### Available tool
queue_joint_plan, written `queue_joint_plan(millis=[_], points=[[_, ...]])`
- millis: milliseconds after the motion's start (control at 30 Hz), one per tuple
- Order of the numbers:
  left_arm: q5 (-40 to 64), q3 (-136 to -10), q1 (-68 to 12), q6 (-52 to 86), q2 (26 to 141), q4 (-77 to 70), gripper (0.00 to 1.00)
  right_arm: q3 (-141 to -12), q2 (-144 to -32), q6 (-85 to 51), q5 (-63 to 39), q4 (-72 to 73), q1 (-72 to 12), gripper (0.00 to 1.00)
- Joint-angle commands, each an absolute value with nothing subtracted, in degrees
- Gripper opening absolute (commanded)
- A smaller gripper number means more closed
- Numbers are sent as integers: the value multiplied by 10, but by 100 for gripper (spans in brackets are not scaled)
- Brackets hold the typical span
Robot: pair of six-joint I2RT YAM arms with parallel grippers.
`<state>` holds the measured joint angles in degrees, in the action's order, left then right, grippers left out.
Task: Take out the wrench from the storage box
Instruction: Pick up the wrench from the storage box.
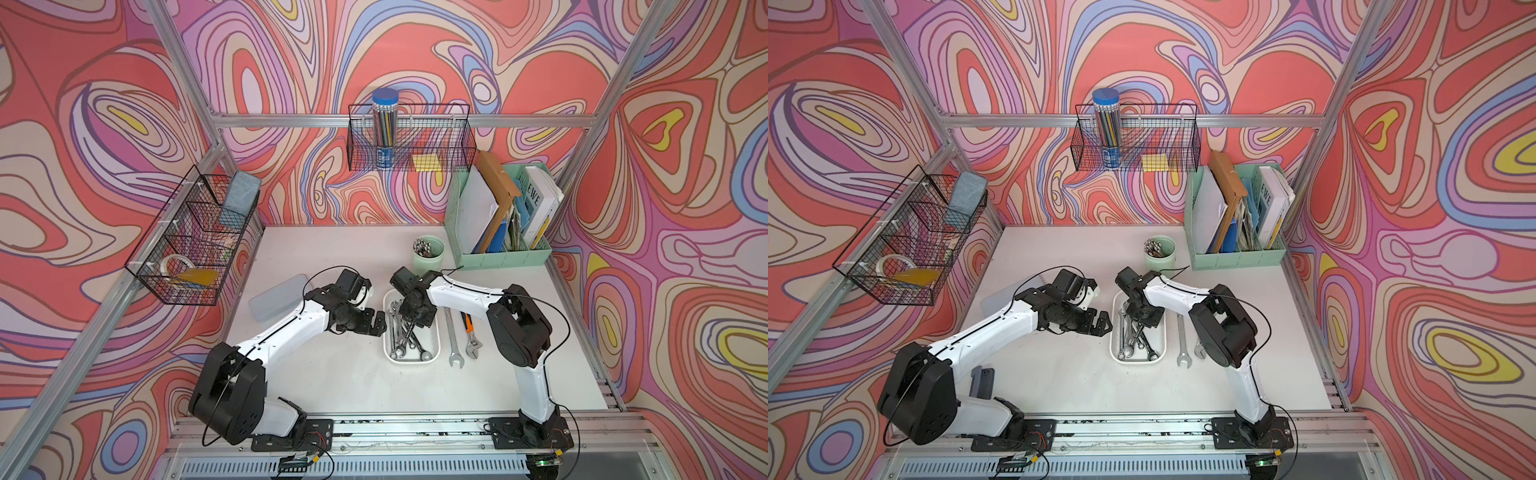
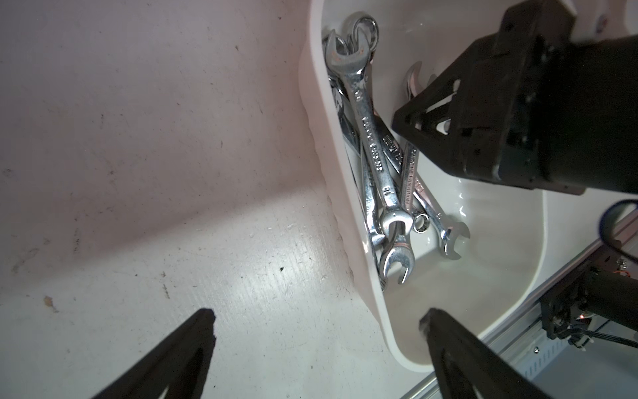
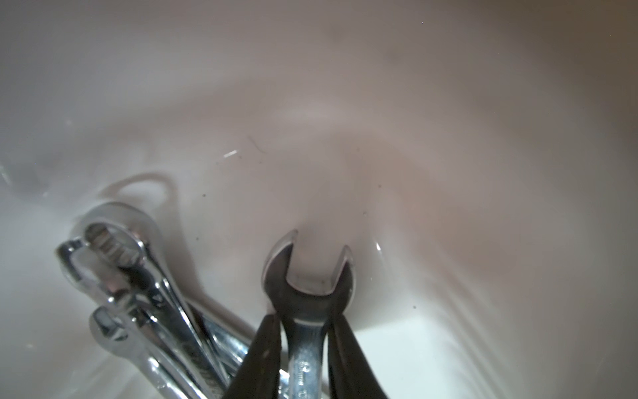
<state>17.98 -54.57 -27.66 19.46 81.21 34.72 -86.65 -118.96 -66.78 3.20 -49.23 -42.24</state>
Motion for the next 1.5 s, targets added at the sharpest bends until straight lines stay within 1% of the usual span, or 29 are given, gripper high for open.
queue_joint_plan(millis=[0,300,833,1267,1467], points=[[174,-539,-273,185,816,355,99,-847,-1217,-681,-5,-507,-425,18],[173,-542,-273,185,814,358,99,-857,-1189,-656,11,-488,-425,0],[174,-543,-273,182,817,361,99,-848,-1129,-617,45,-490,-425,0],[176,-531,-273,185,816,356,99,-839,-1120,-598,42,-475,-425,0],[178,-529,-273,187,820,353,99,-824,-1131,-600,13,-440,-422,0]])
